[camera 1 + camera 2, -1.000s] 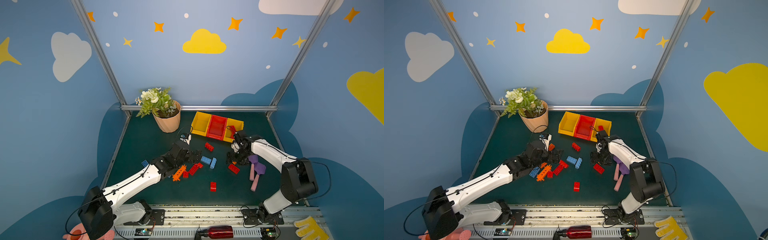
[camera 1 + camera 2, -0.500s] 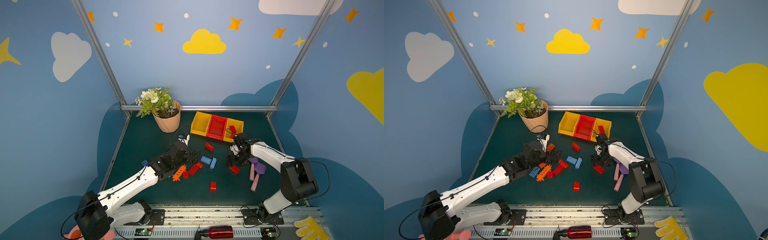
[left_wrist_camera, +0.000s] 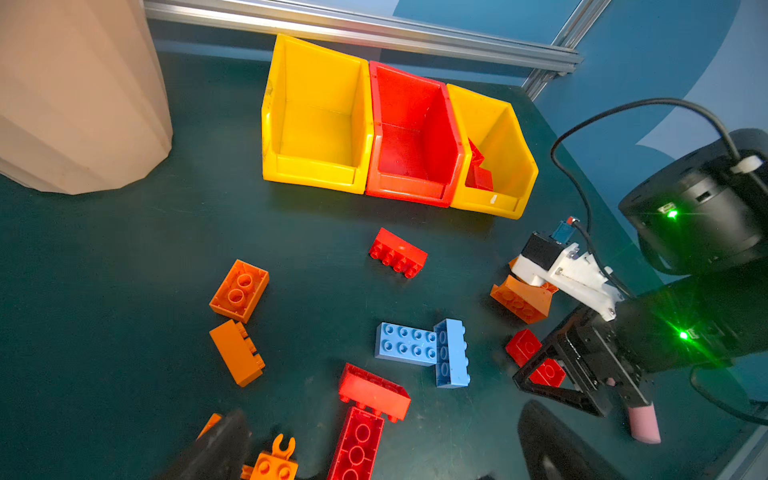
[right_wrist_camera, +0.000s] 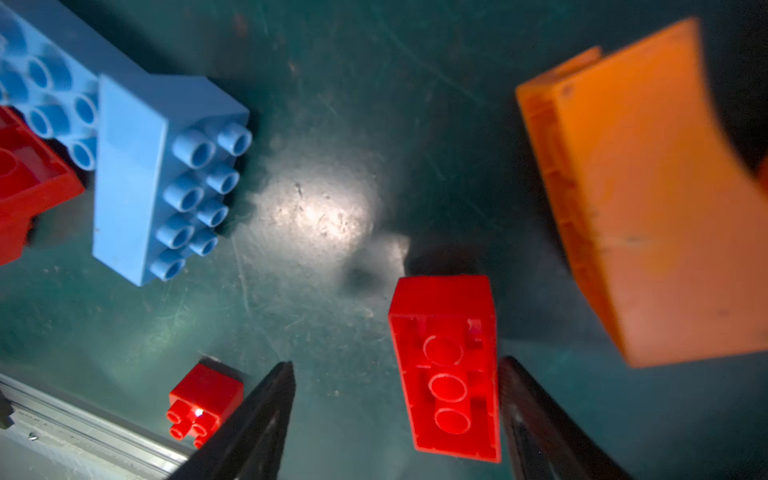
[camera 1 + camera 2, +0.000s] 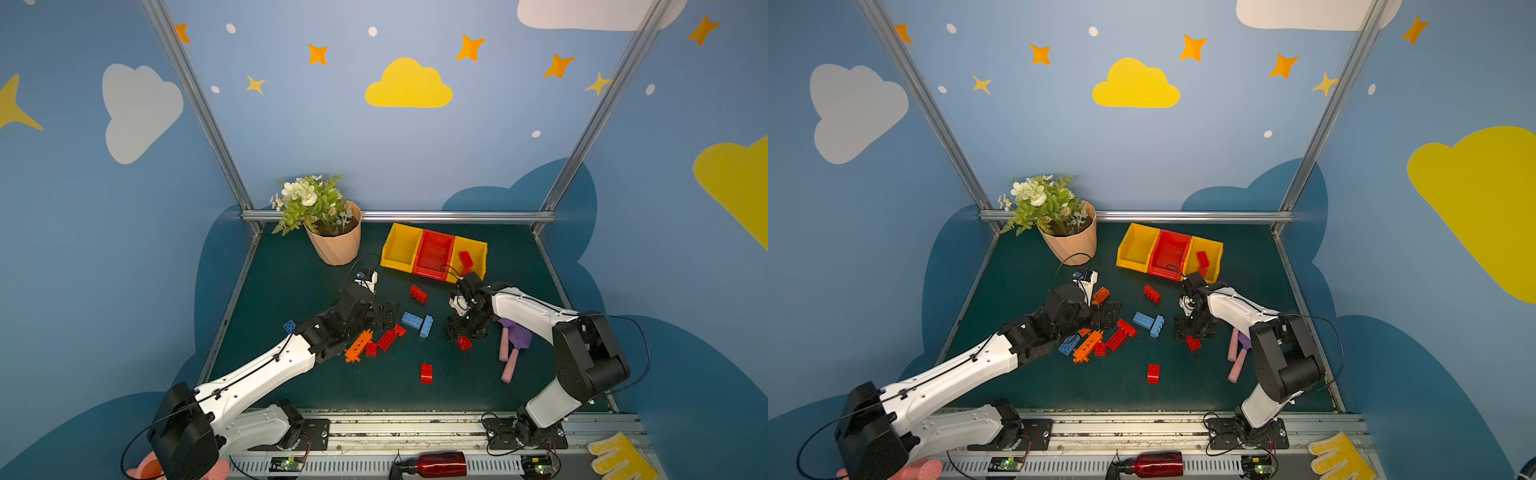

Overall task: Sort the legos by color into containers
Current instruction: 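Close the right gripper on the red brick, then lift the red brick and release it into the yellow bin with the right gripper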

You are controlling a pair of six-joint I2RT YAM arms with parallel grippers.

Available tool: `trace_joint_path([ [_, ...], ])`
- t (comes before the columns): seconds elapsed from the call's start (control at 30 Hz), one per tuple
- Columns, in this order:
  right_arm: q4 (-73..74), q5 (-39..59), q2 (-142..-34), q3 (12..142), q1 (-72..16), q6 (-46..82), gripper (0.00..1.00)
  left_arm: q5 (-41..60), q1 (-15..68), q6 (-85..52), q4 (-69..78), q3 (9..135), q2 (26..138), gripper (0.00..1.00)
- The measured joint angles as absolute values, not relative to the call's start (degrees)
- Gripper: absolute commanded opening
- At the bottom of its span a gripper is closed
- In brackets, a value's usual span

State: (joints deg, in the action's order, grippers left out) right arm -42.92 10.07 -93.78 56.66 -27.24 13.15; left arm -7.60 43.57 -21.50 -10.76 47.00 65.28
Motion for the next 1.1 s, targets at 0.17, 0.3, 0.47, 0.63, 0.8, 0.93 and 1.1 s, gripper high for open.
trace_joint_path([
  [0.17,-43.05,8.78,-95.72,56.66,-28.29,14.28,0.49,-8.27,43.57,-21.63,-10.74,47.0,64.58,1.0],
  [0.3,-43.72,6.59,-97.19,56.86,-28.73,14.76,0.3,-8.54,43.57,-21.71,-10.74,46.81,64.14,1.0],
  [0.47,-45.6,5.98,-97.12,58.26,-28.86,15.38,0.25,-8.97,43.57,-21.71,-10.83,46.24,63.72,1.0],
  [0.63,-49.52,5.54,-96.01,65.39,-28.18,15.51,0.25,-9.52,43.57,-21.45,-10.83,46.26,63.72,1.0],
  [0.8,-51.59,5.02,-96.31,78.48,-24.4,15.11,0.25,-9.45,43.57,-19.97,-10.63,47.72,65.76,1.0],
  [0.93,-51.72,4.1,-100.27,87.96,-20.18,15.2,0.25,-8.8,43.57,-18.79,-10.13,50.92,69.28,1.0],
  [1.1,-51.46,2.52,-109.86,96.95,-16.01,15.73,0.25,-7.38,43.57,-17.74,-9.43,55.11,73.34,1.0],
])
